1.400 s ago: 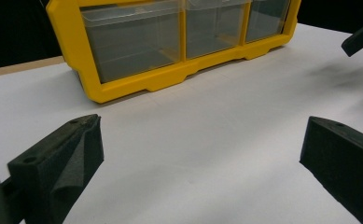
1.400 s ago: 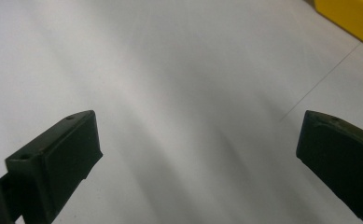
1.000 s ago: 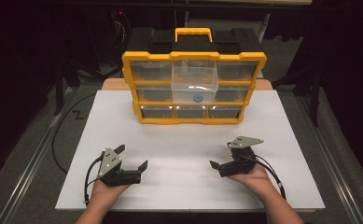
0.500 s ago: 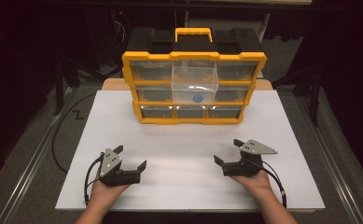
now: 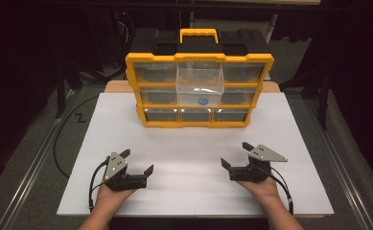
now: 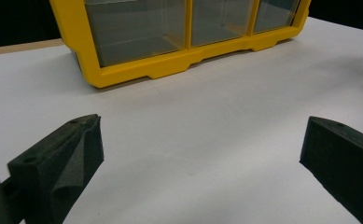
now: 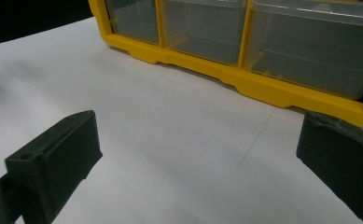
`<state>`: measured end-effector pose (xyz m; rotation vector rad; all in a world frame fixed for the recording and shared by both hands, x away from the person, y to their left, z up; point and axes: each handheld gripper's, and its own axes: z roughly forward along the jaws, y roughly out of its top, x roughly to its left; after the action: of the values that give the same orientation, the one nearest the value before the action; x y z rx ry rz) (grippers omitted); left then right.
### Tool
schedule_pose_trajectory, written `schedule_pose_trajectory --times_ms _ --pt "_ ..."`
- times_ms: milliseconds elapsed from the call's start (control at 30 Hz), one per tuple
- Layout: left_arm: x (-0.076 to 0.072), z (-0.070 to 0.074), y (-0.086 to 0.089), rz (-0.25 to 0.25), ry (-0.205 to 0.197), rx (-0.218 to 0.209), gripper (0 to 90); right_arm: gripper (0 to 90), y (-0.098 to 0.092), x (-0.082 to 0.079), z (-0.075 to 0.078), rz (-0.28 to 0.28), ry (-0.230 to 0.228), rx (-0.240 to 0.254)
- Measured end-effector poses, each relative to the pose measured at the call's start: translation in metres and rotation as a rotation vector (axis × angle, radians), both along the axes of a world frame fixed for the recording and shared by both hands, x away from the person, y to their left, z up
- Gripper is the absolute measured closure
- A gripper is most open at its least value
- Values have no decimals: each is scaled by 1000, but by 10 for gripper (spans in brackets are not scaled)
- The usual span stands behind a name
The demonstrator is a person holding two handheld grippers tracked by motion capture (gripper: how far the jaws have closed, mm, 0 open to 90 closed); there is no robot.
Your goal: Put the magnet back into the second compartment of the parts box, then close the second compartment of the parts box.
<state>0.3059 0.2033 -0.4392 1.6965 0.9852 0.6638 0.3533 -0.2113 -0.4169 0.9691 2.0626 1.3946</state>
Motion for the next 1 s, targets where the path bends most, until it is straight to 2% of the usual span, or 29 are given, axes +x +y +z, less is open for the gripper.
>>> schedule_pose_trajectory --times_ms 233,400,600,733,867,1000 --pt "1 0 -2 -17 -12 10 1 8 -1 -1 1 -18 -12 -2" --pt "-1 3 -1 -14 -27 0 0 8 -3 -2 1 -30 -11 0" --pt "2 2 -2 -27 -13 11 1 8 -4 0 0 -35 -14 -7" --pt "-2 3 -2 -19 -28 -7 1 8 -3 1 -2 -33 -6 -19" --pt "-4 3 -2 -24 -30 8 0 8 -2 2 -2 -36 -6 -16" --pt "-4 4 0 -12 -40 -7 1 8 0 1 -1 -27 -18 -24"
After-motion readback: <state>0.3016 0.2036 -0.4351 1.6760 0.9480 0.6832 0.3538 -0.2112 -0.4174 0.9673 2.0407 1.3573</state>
